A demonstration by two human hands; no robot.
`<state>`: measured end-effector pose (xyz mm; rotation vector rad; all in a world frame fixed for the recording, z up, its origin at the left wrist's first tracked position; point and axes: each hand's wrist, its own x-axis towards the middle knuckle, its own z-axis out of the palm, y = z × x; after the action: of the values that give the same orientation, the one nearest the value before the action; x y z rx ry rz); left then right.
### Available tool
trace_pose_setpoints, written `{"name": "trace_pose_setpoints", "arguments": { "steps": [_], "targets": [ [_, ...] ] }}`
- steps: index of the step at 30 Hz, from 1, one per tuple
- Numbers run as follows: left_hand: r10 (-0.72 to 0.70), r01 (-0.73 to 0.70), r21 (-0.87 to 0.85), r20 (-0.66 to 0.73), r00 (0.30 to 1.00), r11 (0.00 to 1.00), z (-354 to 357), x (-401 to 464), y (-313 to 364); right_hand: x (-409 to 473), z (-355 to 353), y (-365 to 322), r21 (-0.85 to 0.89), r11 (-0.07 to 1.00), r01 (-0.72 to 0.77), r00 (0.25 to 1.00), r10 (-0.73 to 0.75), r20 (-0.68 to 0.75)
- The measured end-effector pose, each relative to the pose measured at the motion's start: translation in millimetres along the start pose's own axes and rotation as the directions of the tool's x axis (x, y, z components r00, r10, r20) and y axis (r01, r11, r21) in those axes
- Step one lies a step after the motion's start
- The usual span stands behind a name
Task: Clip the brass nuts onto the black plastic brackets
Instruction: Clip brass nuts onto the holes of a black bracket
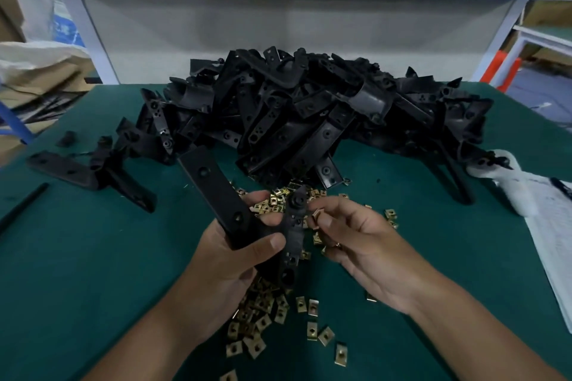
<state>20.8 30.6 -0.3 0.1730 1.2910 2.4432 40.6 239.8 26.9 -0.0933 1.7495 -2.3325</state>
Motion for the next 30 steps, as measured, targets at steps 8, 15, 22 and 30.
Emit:
{"name": "trace_pose_setpoints", "arguments": {
  "steps": [8, 15, 22, 30],
  "targets": [
    [0.036, -0.037, -0.034, -0.016, 0.999, 0.999, 2.0, -1.7, 5.8, -0.8, -0.2, 3.5, -0.300, 0.954, 0.012, 0.995, -0.042, -0.095],
    [0.067, -0.068, -0.012, -0.019, 0.998, 0.998, 4.5, -2.4, 4.9, 1.2, -5.2, 6.3, -0.457, 0.887, 0.062, 0.980, -0.140, -0.139],
    [0.087, -0.087, -0.017, 0.005, 0.996, 0.996, 1.3, -0.5, 3.4, 2.0, -8.0, 4.3, -0.532, 0.837, 0.128, 0.978, -0.197, -0.075],
    [0.109, -0.109, -0.018, 0.005, 0.994, 0.994, 4.7, 0.5, 4.7, 1.7, -6.5, 1.2, -0.498, 0.861, 0.102, 0.966, -0.206, -0.158]
  ]
}}
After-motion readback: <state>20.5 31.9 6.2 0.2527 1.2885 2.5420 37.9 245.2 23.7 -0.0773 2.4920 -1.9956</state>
